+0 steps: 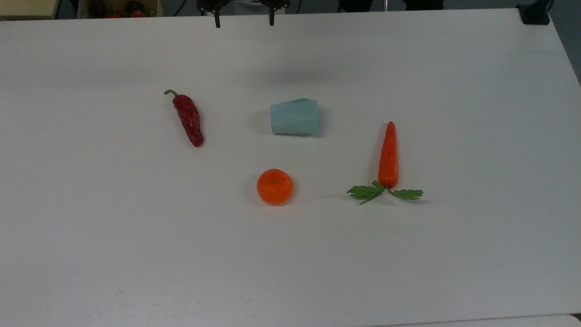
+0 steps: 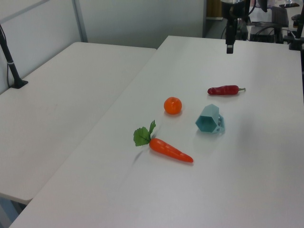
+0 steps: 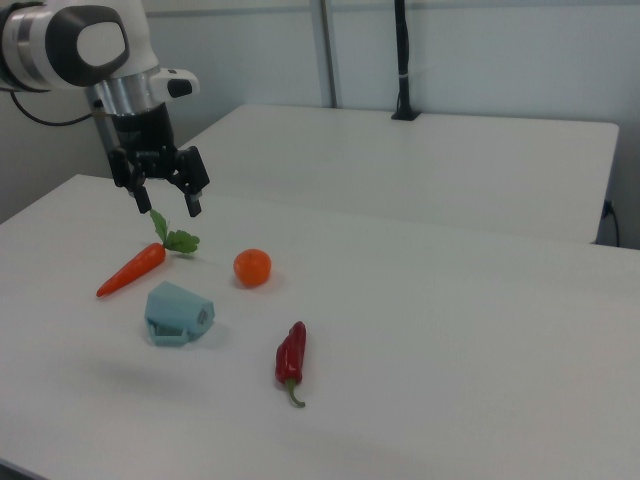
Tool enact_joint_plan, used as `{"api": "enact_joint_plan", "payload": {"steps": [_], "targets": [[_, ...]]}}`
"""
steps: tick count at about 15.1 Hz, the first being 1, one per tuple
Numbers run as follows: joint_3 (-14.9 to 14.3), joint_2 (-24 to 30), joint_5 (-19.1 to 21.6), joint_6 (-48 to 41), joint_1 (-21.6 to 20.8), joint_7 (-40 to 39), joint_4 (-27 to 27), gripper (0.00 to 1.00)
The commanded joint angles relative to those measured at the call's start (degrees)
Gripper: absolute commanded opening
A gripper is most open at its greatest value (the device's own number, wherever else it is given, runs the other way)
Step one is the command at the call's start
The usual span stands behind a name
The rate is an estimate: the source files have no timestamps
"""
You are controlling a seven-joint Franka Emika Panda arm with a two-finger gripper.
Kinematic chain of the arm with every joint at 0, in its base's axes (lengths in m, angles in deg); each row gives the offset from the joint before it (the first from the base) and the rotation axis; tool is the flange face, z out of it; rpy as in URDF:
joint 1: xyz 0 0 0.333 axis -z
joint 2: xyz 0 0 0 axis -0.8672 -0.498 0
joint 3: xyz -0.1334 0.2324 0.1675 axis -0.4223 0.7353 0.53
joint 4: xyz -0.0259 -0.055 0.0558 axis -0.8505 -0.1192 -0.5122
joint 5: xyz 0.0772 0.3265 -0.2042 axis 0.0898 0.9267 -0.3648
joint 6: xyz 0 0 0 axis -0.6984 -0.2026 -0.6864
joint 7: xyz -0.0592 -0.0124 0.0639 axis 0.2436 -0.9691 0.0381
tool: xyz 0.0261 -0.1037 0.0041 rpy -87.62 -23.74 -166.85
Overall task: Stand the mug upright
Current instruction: 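Move the gripper down to the light blue mug lying on its side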
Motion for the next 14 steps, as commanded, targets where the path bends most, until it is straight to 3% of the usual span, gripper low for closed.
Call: {"api": "enact_joint_plan", "payload": {"steps": [1,7,11,14], "targets": [[-0.4,0.3,0.5,-0.4,-0.9,0.5,-0.5,1.00],[-0.2,-0.6,-0.9,-0.1,-3.1,0.5,-0.5,1.00],[-0.1,-1.8,-10.0,-0.8,-9.5,3.0,-0.5,1.00],[-0.1,-3.3,-14.3,-1.0,-14.6,8.2,-0.6,1.00]]}}
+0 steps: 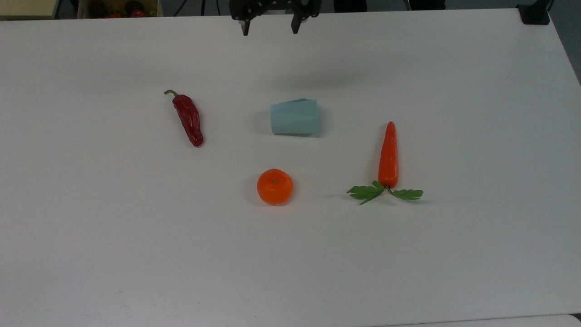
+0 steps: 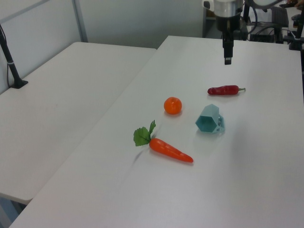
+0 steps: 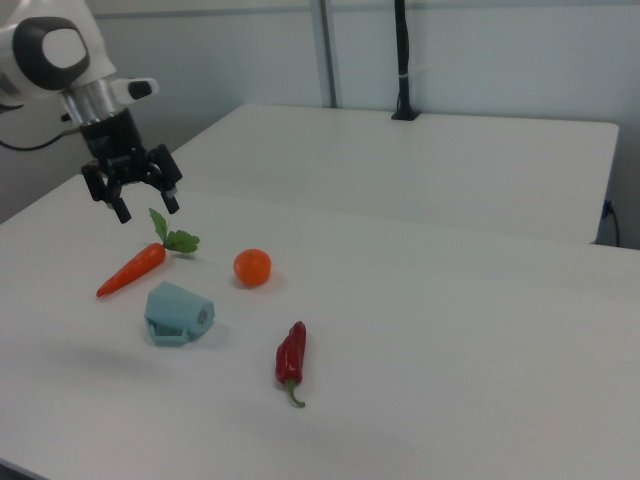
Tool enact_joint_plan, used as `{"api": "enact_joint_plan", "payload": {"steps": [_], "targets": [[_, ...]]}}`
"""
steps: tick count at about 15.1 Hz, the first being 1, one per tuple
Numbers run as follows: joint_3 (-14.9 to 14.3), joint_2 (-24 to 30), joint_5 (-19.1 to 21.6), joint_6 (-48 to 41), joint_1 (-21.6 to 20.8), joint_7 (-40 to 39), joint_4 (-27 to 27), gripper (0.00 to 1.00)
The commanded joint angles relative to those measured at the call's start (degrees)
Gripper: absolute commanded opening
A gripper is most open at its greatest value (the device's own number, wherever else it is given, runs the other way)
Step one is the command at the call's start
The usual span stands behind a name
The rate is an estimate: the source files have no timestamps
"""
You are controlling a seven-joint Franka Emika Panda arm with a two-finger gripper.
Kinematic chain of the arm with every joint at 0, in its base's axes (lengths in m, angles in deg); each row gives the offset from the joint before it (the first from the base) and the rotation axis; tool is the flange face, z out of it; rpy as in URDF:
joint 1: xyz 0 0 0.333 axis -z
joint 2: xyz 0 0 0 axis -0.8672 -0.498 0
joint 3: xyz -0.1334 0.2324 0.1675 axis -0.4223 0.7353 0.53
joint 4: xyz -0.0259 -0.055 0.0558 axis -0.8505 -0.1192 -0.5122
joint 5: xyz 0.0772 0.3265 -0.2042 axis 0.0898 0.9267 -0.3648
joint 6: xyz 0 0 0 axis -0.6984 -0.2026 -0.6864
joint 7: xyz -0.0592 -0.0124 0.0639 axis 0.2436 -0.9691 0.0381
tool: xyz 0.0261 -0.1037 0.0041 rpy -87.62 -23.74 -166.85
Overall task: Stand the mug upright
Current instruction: 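Move the gripper down to the light blue mug lying on its side, then grasp the mug's rim and tilt it up onto its base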
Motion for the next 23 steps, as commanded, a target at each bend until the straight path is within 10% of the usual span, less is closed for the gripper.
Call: {"api": "enact_joint_plan", "payload": {"steps": [1,10,18,23], "targets": [[-0.4,-2.0,-5.9,-1.4,-6.8,7.5,-0.4,1.00],[-0.4,-14.6,-22.9,-3.2,-17.7,28.6,0.5,1.00],[-0.5,-25.8,-28.5,-3.2,-18.3,39.7,2.8,0.95],[-1.0,-26.9,-28.8,-1.2,-16.2,39.3,2.7,0.56]]}}
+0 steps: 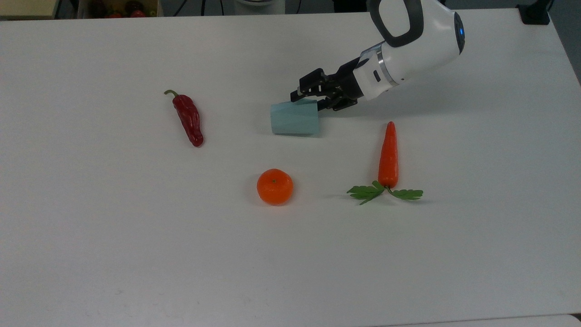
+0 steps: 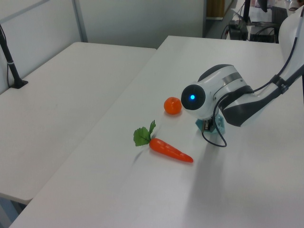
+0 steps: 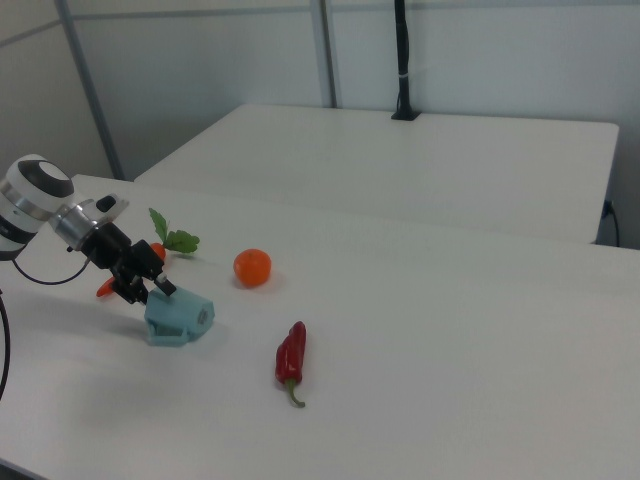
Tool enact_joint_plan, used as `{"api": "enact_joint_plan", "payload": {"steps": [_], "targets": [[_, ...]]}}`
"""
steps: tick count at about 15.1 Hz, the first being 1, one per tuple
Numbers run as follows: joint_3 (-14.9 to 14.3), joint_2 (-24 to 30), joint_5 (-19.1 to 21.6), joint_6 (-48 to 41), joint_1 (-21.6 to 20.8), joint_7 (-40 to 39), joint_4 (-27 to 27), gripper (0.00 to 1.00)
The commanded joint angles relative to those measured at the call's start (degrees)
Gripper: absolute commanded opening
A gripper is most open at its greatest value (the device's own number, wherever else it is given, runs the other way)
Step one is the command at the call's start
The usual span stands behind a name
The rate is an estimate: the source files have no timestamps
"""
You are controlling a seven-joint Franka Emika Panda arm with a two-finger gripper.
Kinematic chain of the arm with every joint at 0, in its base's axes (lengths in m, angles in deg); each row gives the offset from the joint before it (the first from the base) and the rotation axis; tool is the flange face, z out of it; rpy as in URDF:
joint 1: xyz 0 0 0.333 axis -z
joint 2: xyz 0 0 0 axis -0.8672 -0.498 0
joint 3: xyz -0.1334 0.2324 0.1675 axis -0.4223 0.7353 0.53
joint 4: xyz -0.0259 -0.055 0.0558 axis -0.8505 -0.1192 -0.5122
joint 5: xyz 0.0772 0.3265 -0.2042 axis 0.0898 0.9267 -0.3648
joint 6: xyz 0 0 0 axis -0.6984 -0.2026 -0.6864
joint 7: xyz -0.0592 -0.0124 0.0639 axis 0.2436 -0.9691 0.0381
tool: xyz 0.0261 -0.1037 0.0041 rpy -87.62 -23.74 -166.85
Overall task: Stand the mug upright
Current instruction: 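Grasp the mug's rim and tilt it up onto its base, then lower the upright mug onto the table and open the gripper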
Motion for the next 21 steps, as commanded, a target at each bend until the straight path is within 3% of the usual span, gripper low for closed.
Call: {"api": "enact_joint_plan", "payload": {"steps": [1,4,6,13,21], "targets": [[-0.7,-0.4,-0.4,1.2,1.5,0.1,0.8,0.42],[-0.7,0.0,-0.1,1.3,2.6,0.0,0.9,0.10],[-0.7,0.9,0.4,0.9,3.4,-0.1,1.8,0.00],[-0.7,7.1,7.5,0.6,9.1,-11.1,2.2,0.00],[-0.5,8.7,30.2,10.1,15.7,-37.0,1.5,0.00]]}}
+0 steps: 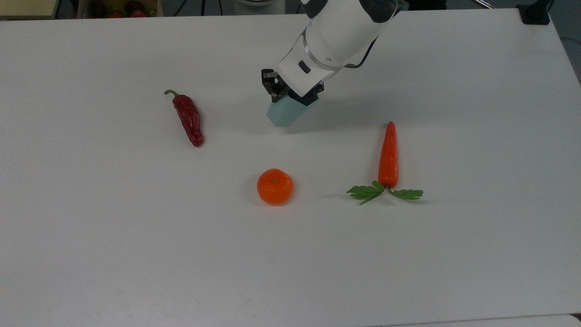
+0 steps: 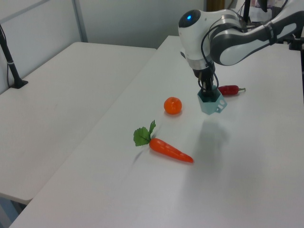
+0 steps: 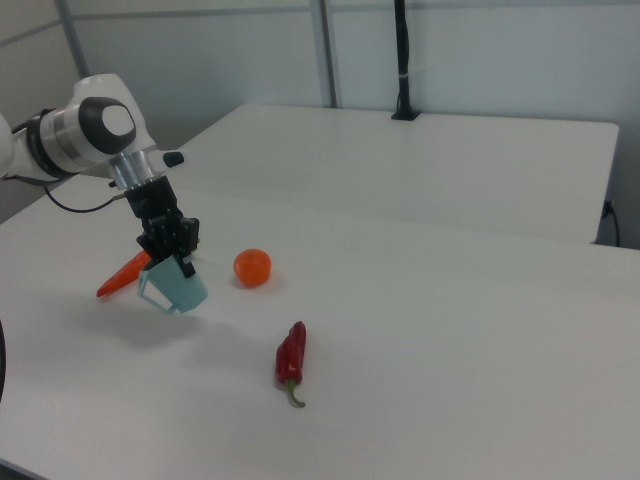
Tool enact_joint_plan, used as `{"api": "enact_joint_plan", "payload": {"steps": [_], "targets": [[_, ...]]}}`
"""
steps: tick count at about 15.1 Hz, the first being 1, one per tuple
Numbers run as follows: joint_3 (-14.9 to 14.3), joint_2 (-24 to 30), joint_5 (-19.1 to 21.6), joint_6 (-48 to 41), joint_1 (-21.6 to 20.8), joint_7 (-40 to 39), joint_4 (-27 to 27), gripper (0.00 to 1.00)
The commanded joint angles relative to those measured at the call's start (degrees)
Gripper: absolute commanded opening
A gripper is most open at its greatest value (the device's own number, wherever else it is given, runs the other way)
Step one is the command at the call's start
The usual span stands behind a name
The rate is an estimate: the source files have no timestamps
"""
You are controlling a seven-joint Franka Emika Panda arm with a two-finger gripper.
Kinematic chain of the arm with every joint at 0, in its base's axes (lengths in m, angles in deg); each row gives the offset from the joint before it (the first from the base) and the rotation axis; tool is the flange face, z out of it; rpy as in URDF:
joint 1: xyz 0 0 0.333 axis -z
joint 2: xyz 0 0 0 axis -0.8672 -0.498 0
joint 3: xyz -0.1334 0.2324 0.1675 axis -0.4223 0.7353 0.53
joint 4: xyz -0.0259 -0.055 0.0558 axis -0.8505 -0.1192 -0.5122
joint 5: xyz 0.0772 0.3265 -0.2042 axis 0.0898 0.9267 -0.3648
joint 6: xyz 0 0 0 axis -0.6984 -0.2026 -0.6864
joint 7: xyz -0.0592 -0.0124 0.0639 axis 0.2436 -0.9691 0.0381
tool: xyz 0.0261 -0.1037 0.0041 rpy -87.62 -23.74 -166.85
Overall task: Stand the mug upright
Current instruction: 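Lower the upright mug onto the table and open the gripper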
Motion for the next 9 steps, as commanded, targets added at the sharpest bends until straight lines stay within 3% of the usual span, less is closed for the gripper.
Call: {"api": "enact_joint_plan", "payload": {"steps": [1,3,5,6,9], "targets": [[0.2,0.4,9.4,6.2,2.3,-14.4,-2.2,0.00],[0.2,-0.1,11.8,10.2,3.7,-21.3,-3.7,0.03],[0.2,-1.9,11.8,12.0,3.6,-22.1,-3.7,0.03],[0.2,-2.0,11.7,12.6,3.7,-22.2,-3.7,0.10],[0.1,-0.6,11.7,11.1,4.5,-21.4,-3.2,1.00]]}}
